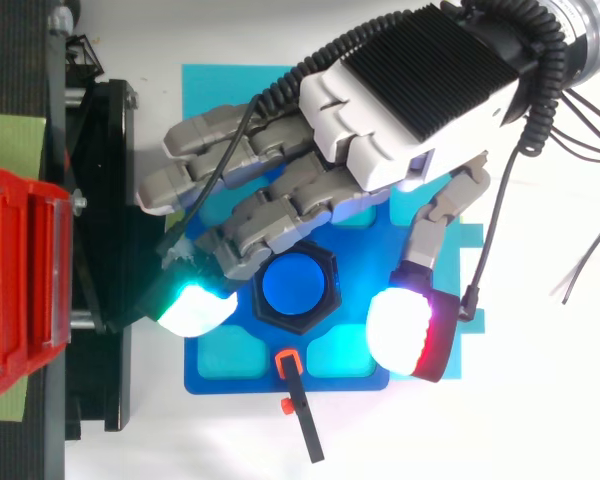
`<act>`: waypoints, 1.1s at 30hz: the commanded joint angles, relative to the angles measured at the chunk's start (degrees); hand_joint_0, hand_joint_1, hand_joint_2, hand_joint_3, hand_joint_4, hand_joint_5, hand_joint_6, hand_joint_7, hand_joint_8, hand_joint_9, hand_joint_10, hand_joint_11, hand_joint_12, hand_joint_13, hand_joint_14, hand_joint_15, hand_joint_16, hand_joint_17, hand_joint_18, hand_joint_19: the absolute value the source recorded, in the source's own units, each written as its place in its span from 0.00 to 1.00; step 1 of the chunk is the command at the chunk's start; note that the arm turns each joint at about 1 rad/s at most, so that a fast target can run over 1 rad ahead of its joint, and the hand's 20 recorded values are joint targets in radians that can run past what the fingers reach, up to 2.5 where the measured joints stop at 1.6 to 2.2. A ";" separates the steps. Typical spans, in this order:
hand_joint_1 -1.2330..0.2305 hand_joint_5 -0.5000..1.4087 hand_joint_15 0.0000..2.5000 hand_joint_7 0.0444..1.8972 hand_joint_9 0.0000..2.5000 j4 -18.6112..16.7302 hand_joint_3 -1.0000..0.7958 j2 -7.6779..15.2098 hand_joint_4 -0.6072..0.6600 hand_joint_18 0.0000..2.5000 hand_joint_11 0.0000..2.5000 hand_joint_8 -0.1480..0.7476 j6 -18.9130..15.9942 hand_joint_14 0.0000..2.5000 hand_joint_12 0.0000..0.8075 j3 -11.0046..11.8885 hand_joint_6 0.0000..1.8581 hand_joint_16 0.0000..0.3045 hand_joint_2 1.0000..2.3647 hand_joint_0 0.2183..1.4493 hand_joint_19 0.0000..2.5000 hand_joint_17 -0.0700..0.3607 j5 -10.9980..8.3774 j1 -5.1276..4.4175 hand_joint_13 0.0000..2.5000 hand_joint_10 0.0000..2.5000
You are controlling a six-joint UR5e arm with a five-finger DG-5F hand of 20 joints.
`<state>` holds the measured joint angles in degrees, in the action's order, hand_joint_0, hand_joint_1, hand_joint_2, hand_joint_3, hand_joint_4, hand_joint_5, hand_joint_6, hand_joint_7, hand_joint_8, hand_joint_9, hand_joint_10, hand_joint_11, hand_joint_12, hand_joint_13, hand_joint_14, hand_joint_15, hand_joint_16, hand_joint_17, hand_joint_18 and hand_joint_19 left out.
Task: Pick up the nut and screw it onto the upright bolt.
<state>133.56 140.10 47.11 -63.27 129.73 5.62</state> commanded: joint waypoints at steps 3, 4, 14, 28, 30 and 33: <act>0.68 0.16 0.00 0.33 0.04 -0.67 0.28 0.00 0.60 0.00 0.00 0.38 1.67 0.00 0.35 -0.01 0.27 0.11 0.00 0.18 0.00 0.34 1.58 0.01 0.00 0.00; 0.68 0.16 0.00 0.33 0.04 -0.67 0.28 0.00 0.60 0.00 0.00 0.38 1.67 0.00 0.35 -0.01 0.27 0.11 0.00 0.18 0.00 0.34 1.58 0.01 0.00 0.00; 0.67 0.16 0.00 0.34 0.05 3.11 0.28 0.00 0.60 0.00 0.00 0.38 1.58 0.00 0.35 -0.10 0.27 0.11 0.00 0.18 0.00 0.34 -0.09 0.10 0.00 0.00; 0.66 0.16 0.00 0.34 0.06 10.58 0.28 0.00 0.61 0.00 0.00 0.39 1.49 0.00 0.34 -0.10 0.27 0.11 0.00 0.19 0.00 0.33 -10.73 0.01 0.02 0.00; 0.67 0.16 0.00 0.34 0.06 9.88 0.28 0.00 0.61 0.00 0.00 0.39 1.58 0.00 0.34 -0.10 0.27 0.11 0.00 0.18 0.00 0.33 -10.02 0.10 0.02 0.00; 0.74 0.16 0.00 0.34 0.07 9.27 0.28 0.00 0.61 0.00 0.00 0.40 1.58 0.00 0.35 -0.10 0.27 0.11 0.00 0.17 0.00 0.34 -9.06 0.27 0.02 0.00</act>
<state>143.21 140.11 48.66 -63.37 120.15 5.78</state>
